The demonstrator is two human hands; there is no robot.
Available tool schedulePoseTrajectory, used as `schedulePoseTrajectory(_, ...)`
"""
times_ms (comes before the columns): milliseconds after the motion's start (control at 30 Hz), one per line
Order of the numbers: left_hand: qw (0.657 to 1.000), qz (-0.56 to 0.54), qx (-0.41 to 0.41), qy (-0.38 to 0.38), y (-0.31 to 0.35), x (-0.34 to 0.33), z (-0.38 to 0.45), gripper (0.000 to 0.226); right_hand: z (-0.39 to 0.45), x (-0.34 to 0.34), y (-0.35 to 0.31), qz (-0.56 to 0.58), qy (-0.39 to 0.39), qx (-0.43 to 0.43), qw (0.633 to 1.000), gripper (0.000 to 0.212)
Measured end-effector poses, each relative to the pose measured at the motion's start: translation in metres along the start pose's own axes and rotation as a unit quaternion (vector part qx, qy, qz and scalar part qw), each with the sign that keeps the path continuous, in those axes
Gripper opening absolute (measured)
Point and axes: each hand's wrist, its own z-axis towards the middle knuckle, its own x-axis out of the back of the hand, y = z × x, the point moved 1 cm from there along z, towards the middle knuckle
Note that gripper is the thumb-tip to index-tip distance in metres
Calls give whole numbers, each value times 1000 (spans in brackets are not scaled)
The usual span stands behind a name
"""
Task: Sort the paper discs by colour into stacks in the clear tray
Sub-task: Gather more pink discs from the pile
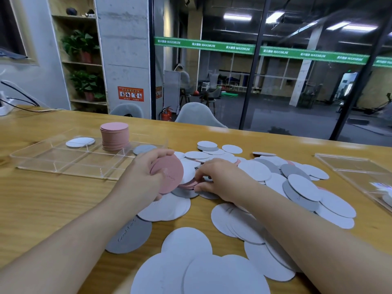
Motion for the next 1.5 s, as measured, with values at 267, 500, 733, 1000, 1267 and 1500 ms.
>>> schedulePoseTrajectory(267,1000,-13,-1,4,0,1,1,46,11,3,-11,-131,-53,34,989,40)
schedulePoseTrajectory(500,999,-5,-6,45,3,4,0,44,4,-12,-9,-179,21,65,981,18)
schedulePoseTrajectory(733,999,-6,-6,51,1,4,2,53,-13,14,0,-95,93,7,991,28)
schedulePoseTrajectory(1000,995,-102,10,-17,5,-4,-3,35,-13,2,-14,56,118,35,991,25)
schedulePoseTrajectory(1267,994,-53,-48,-84,-9,-9,0,43,-13,3,-29,172,108,-18,979,17)
schedulePoseTrajectory(1500,993,-48,-59,-91,-2,-12,-5,47,-9,23,4,85,118,-28,989,18)
